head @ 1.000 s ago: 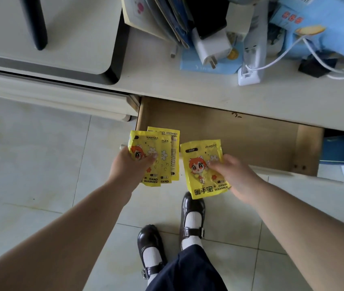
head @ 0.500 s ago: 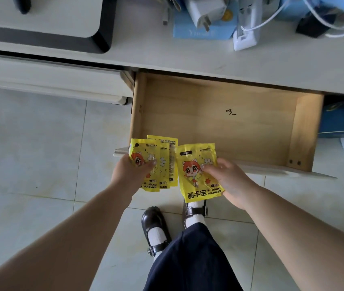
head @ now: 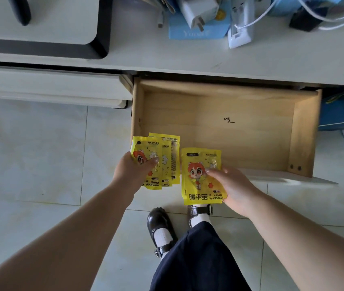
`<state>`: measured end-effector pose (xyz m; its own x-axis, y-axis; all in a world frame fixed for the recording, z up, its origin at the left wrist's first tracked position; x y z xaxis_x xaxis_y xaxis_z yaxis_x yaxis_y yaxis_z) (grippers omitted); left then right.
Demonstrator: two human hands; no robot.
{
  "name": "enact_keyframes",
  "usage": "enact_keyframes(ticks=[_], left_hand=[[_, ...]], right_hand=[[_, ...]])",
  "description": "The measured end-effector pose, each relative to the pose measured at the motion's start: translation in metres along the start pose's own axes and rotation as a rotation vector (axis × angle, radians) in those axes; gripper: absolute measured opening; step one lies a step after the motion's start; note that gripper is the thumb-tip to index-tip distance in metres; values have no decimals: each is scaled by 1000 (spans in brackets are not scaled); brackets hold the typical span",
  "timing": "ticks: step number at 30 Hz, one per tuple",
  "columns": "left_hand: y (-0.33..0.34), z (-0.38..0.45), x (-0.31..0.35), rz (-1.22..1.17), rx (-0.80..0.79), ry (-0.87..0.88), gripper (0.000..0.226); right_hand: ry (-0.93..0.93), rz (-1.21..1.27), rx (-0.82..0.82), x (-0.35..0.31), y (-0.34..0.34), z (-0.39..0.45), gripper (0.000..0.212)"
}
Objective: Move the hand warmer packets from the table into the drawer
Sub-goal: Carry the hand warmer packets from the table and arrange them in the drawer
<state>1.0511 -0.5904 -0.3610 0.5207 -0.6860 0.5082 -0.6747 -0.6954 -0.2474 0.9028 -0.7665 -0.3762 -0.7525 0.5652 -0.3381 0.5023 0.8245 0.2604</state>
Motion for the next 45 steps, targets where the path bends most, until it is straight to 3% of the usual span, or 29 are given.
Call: enact_keyframes(ticks=[4,9,16,22,28,31,35,39,42,45], left_hand=[[-1,13,19,-13,-16,33,7],[2,44,41,-5,-8,90,10],[17,127,49,111,39,118,31],[23,176,40,88,83,107,37],[28,188,37,3,226,193,57],[33,185,39,-44,242,294,52],[28,182,37,-77,256,394,57],[23,178,39,-60,257,424,60],[29,173,46,69,249,444,70],[35,165,56,447,333,608,71]], right_hand=[[-86,63,41,-39,-12,0,15],[-213,-75,164,-82,-30,25,37],[-249,45,188,-98,-43,93,11],[-339,-143,263,-100,-49,131,18],[-385,-281,419,-101,-47,160,15],[-413,-440,505,-103,-46,166,23],[-443,-434,591,-101,-46,175,30],[-421,-440,615,-98,-46,176,51],[-423,-444,613,-99,-48,176,55],[-443,-451,593,-100,-49,175,47]])
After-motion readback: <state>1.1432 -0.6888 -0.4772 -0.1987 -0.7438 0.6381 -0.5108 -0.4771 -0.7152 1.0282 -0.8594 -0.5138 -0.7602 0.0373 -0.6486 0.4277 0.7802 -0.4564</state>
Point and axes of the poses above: each hand's wrist, its own z-axis towards the middle knuckle, its own y-axis out of the palm, x = y × z, the point moved 5 cm from there along z, towards the middle knuckle, and after that the axes turned 8 degrees about -x, right-handed, at the moved point
